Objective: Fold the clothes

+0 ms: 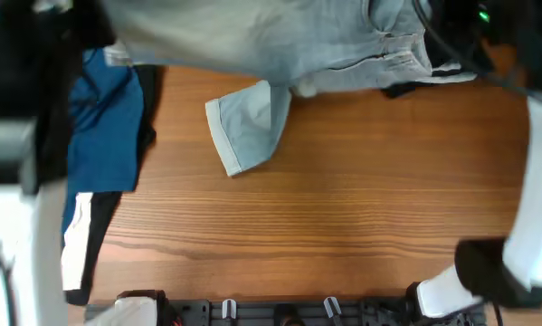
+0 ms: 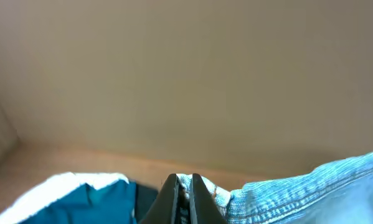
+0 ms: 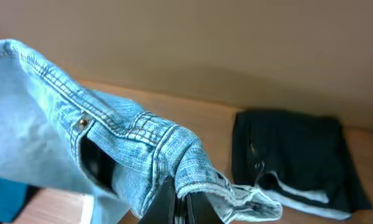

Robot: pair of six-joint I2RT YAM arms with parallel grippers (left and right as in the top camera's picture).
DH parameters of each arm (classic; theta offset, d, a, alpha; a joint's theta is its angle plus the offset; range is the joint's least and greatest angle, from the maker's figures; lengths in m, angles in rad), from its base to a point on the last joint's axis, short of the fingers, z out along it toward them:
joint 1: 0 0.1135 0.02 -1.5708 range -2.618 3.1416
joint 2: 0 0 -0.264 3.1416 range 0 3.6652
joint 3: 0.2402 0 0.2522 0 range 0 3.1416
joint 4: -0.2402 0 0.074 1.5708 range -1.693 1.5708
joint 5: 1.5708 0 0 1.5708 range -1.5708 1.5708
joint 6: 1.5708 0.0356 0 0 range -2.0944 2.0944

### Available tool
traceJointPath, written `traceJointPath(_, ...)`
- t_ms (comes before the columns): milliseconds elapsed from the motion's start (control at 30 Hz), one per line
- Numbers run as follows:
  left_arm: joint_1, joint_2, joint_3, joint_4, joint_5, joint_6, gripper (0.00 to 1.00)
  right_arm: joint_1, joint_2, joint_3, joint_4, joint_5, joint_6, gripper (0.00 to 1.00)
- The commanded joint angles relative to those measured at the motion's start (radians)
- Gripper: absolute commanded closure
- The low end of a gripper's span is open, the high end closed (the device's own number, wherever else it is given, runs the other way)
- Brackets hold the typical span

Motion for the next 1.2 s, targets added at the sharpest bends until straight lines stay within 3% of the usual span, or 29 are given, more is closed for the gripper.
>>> traceJointPath(0,0.002,-0.191,0.013,-0.029,-0.042,-0.002,0.96,0.001,-0.187,0.045,-0.023,-0.026,0.018,0.96)
traceJointPath(167,0.002,-0.335,0.013,-0.056,-0.042,-0.002,0.96,0.001,-0.348,0.045,-0.054,-0.017,0.037,0.96)
traceJointPath(300,0.002,-0.323,0.012,-0.072,-0.043,0.030,0.96,0.001,-0.340,0.045,-0.056,0.008,0.039,0.96)
traceJointPath(433,0.002,-0.180,0.012,-0.121,-0.071,0.032,0.96,0.001,-0.161,0.045,-0.071,0.007,0.037,0.96)
traceJointPath(633,0.002,0.176,0.012,-0.143,-0.106,0.015,0.96,0.002,0.309,0.045,0.026,-0.087,0.031,0.96)
traceJointPath(800,0.002,0.529,0.012,-0.017,-0.101,-0.049,0.96,0.016,0.668,0.045,0.267,-0.158,0.051,0.96)
traceJointPath(967,0.002,0.748,0.012,0.128,-0.098,-0.063,0.96,0.058,0.834,0.044,0.495,-0.153,0.055,0.95)
traceJointPath(1000,0.003,0.776,0.012,0.160,-0.099,-0.062,0.96,0.064,0.851,0.044,0.537,-0.145,0.056,0.92)
traceJointPath(1033,0.003,0.795,0.012,0.184,-0.099,-0.064,0.96,0.066,0.856,0.044,0.562,-0.145,0.055,0.82)
traceJointPath(1067,0.003,0.813,0.012,0.214,-0.100,-0.071,0.95,0.066,0.858,0.044,0.581,-0.130,0.053,0.42)
traceJointPath(1100,0.003,0.817,0.012,0.232,-0.102,-0.093,0.56,0.063,0.846,0.045,0.589,-0.107,0.053,0.17)
traceJointPath(1133,0.003,0.817,0.012,0.241,-0.102,-0.100,0.26,0.056,0.834,0.045,0.584,-0.094,0.052,0.04)
traceJointPath(1167,0.003,0.811,0.013,0.253,-0.102,-0.100,0.00,0.044,0.812,0.045,0.563,-0.071,0.053,0.01)
